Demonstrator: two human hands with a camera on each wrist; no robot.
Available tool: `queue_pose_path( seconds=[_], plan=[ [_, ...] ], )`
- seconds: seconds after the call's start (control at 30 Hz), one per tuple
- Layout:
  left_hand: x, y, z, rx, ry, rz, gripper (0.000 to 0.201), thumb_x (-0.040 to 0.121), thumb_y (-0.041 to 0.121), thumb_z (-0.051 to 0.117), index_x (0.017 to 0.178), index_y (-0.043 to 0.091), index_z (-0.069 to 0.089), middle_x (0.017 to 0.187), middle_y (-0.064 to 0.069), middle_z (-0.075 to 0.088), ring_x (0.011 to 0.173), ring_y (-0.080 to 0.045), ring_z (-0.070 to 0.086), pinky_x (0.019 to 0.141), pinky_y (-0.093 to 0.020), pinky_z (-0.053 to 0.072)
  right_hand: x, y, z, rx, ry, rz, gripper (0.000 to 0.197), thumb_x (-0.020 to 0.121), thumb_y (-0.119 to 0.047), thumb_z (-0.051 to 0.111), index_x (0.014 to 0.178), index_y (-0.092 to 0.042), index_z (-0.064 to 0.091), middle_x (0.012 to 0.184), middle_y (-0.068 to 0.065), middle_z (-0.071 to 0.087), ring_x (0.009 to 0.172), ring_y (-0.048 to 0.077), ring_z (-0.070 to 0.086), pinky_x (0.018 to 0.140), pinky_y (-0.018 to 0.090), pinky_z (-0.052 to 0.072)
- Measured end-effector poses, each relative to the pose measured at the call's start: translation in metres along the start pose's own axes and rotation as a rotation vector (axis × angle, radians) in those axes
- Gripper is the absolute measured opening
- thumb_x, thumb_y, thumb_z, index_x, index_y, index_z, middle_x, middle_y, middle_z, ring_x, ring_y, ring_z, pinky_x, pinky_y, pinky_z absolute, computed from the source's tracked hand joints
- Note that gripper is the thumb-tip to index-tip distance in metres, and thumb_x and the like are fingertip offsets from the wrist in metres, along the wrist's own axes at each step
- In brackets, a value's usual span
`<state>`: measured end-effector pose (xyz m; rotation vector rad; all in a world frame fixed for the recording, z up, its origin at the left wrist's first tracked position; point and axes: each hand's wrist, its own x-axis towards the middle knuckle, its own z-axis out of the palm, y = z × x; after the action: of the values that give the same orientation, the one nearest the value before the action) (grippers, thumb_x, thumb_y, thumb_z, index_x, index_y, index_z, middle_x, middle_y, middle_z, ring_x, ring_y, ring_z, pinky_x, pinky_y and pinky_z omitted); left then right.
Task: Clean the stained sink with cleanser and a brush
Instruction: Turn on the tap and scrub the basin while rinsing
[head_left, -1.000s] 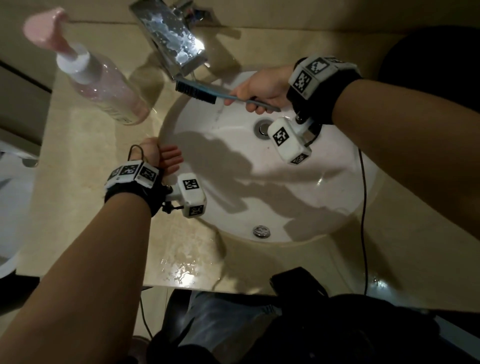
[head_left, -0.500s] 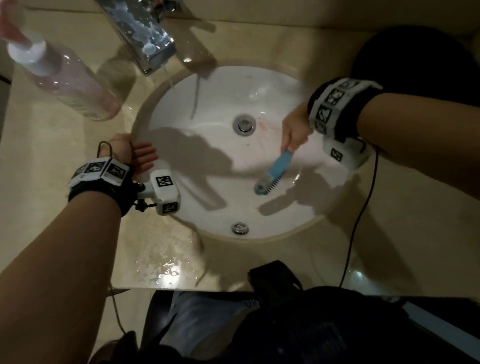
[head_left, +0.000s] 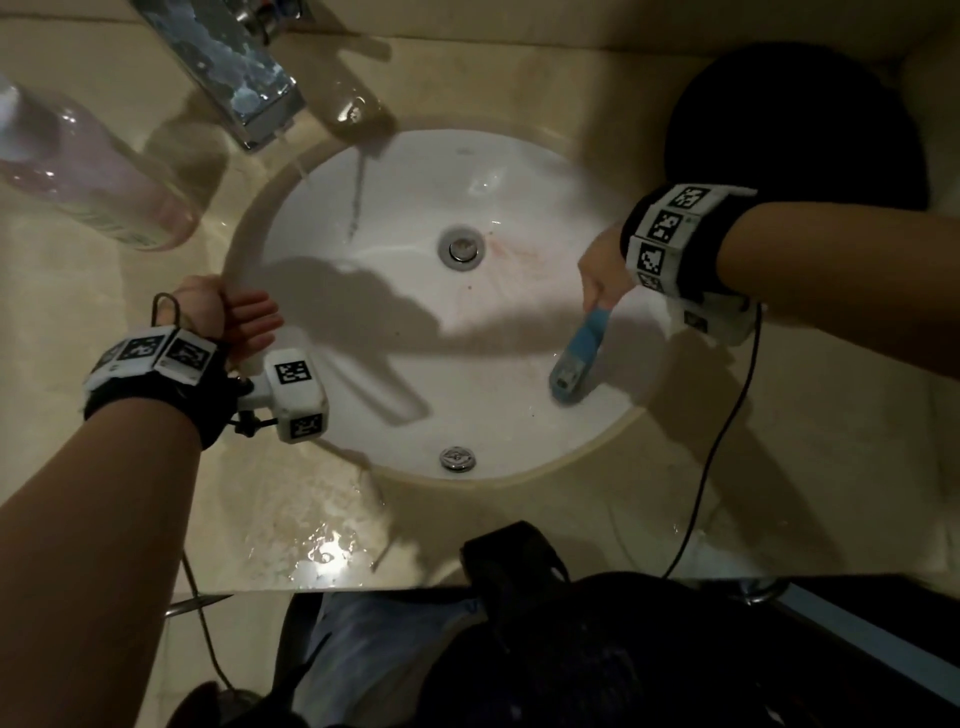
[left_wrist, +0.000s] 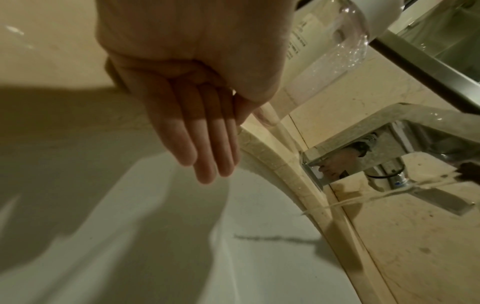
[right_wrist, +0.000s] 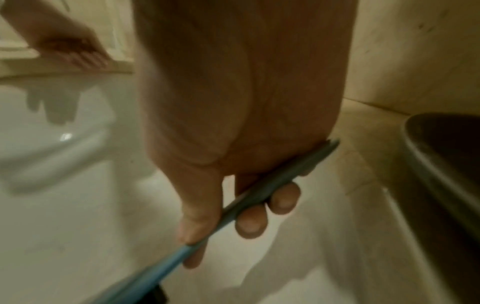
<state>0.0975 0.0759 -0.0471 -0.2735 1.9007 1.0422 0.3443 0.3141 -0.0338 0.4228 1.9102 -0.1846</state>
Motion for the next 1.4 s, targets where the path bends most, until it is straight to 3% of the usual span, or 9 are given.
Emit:
queue_pose_path(
  seconds=[0.1,0.37,0.5,0.57,0.83,1.03,1.17,1.3,1.4],
  plan=[
    [0.002,-0.001,-0.001,0.020,0.008,-0.007,0.047,0.102,0.026,0.012,0.077,0.009,0.048,0.142,-0.013,0.046,0.096,-0.023,0.060,0.099,-0.032,0.038,0.005,-0.013,0.006,-0.047,-0.197,-0.176,0.034,0.094,-0.029,0.053,0.128,-0.027,0.057,0.061,-0.012,0.058,0.055,0.002,0.049,0.053,0.009,0.035],
    [0.001,-0.001,-0.001,0.025,0.009,-0.021,0.046,0.102,0.026,0.012,0.087,0.009,0.052,0.141,-0.012,0.047,0.119,-0.025,0.054,0.084,-0.027,0.043,0.028,-0.015,0.003,-0.269,-0.021,-0.145,0.039,0.097,-0.024,0.047,0.136,-0.018,0.048,0.130,0.004,0.057,0.096,0.017,0.051,0.073,0.018,0.035],
    [0.000,0.000,-0.002,0.013,0.010,-0.036,0.050,0.102,0.026,0.013,0.124,0.003,0.051,0.141,-0.012,0.047,0.127,-0.026,0.049,0.089,-0.028,0.039,0.033,-0.020,0.006,-0.153,-0.117,-0.188,0.036,0.095,-0.028,0.052,0.131,-0.024,0.055,0.087,0.001,0.066,0.071,0.010,0.052,0.056,0.013,0.037],
    [-0.001,0.001,-0.003,0.022,0.001,-0.039,0.047,0.102,0.026,0.014,0.102,0.005,0.056,0.140,-0.012,0.048,0.128,-0.025,0.048,0.088,-0.029,0.040,0.033,-0.026,0.010,-0.126,-0.220,-0.148,0.034,0.093,-0.025,0.057,0.127,-0.021,0.059,0.072,-0.004,0.058,0.059,0.005,0.045,0.048,0.007,0.037],
    [0.000,0.003,-0.002,0.011,-0.011,-0.063,0.053,0.102,0.026,0.012,0.137,0.000,0.041,0.142,-0.013,0.046,0.130,-0.026,0.046,0.098,-0.030,0.039,0.051,-0.013,0.013,-0.081,0.131,0.110,0.030,0.086,-0.031,0.061,0.114,-0.019,0.063,0.109,0.006,0.063,0.094,0.029,0.059,0.084,0.033,0.044],
    [0.001,0.002,-0.003,-0.002,-0.016,-0.057,0.053,0.102,0.026,0.012,0.137,0.000,0.041,0.141,-0.013,0.047,0.130,-0.026,0.047,0.095,-0.029,0.040,0.045,-0.035,0.029,0.081,-0.066,-0.106,0.033,0.092,-0.018,0.058,0.124,-0.012,0.060,0.093,0.003,0.061,0.067,0.012,0.053,0.057,0.010,0.040],
    [0.003,0.001,-0.003,-0.001,0.003,-0.056,0.053,0.102,0.026,0.012,0.134,0.000,0.045,0.140,-0.013,0.048,0.128,-0.026,0.048,0.093,-0.029,0.040,0.048,-0.047,0.034,0.035,0.002,-0.004,0.033,0.095,-0.012,0.050,0.126,-0.003,0.055,0.117,0.017,0.059,0.088,0.020,0.049,0.072,0.027,0.037],
    [0.003,0.002,-0.002,0.026,0.007,-0.064,0.049,0.102,0.025,0.011,0.095,0.004,0.055,0.141,-0.013,0.047,0.129,-0.025,0.047,0.094,-0.029,0.040,0.062,-0.030,0.023,-0.017,0.160,0.140,0.020,0.082,-0.018,0.060,0.102,-0.013,0.062,0.092,0.009,0.059,0.086,0.024,0.058,0.077,0.036,0.048],
    [0.003,0.003,-0.002,0.036,0.003,-0.066,0.054,0.102,0.025,0.010,0.129,-0.001,0.048,0.141,-0.014,0.047,0.130,-0.026,0.047,0.097,-0.030,0.039,0.050,-0.029,0.015,-0.042,0.264,0.134,0.024,0.090,-0.020,0.053,0.111,-0.012,0.061,0.101,0.012,0.061,0.093,0.031,0.061,0.074,0.032,0.046]
  ],
)
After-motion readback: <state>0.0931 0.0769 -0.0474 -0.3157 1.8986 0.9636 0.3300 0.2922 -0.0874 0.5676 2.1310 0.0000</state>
